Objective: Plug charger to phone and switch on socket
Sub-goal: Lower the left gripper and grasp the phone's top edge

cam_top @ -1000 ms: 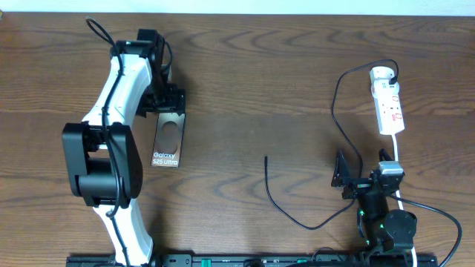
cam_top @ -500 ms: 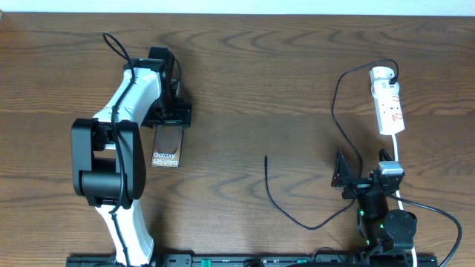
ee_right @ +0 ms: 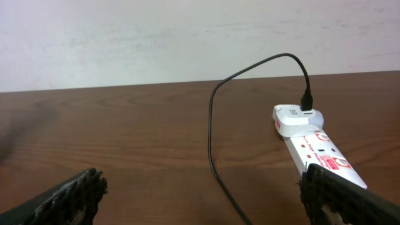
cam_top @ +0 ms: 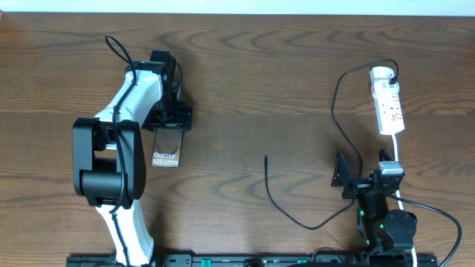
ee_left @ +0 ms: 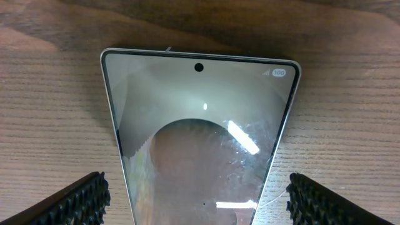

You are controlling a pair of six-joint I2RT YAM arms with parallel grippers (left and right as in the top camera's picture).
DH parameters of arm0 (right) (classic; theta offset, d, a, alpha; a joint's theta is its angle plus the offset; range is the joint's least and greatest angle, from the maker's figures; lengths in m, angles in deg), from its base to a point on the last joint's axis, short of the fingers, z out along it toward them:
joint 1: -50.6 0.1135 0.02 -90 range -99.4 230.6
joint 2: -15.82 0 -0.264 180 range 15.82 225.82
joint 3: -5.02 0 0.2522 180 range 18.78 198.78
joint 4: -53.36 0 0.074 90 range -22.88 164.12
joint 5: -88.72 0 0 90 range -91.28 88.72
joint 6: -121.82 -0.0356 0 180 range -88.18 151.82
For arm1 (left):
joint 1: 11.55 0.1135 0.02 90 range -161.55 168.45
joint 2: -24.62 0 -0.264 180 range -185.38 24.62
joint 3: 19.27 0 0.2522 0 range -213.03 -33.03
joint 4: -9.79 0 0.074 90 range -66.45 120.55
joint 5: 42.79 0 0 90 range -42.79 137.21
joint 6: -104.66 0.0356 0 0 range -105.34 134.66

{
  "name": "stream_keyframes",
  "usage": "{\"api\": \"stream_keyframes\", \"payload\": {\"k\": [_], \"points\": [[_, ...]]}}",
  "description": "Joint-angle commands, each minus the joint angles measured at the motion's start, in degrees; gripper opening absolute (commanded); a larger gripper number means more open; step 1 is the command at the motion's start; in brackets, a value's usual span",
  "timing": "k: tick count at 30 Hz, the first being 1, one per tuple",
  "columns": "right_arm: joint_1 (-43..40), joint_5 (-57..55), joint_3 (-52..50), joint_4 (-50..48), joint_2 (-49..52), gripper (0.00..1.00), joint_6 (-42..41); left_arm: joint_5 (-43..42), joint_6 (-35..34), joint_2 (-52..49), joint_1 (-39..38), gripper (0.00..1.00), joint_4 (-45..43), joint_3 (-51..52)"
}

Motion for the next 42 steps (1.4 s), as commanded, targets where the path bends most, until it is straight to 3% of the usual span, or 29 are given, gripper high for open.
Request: {"api": "stream_keyframes", "payload": {"k": [1,42], "points": [[0.3,-0.1,-0.1,0.2,-0.3,0.99,-0.9,0.3,0.3,0.0,0.0,0.91,0.2,1.4],[0.3,-0.1,-0.1,0.2,-0.3,0.99,-0.9,-1.2,0.3,0.0,0.0,0.91,-3.7,6.9]]}}
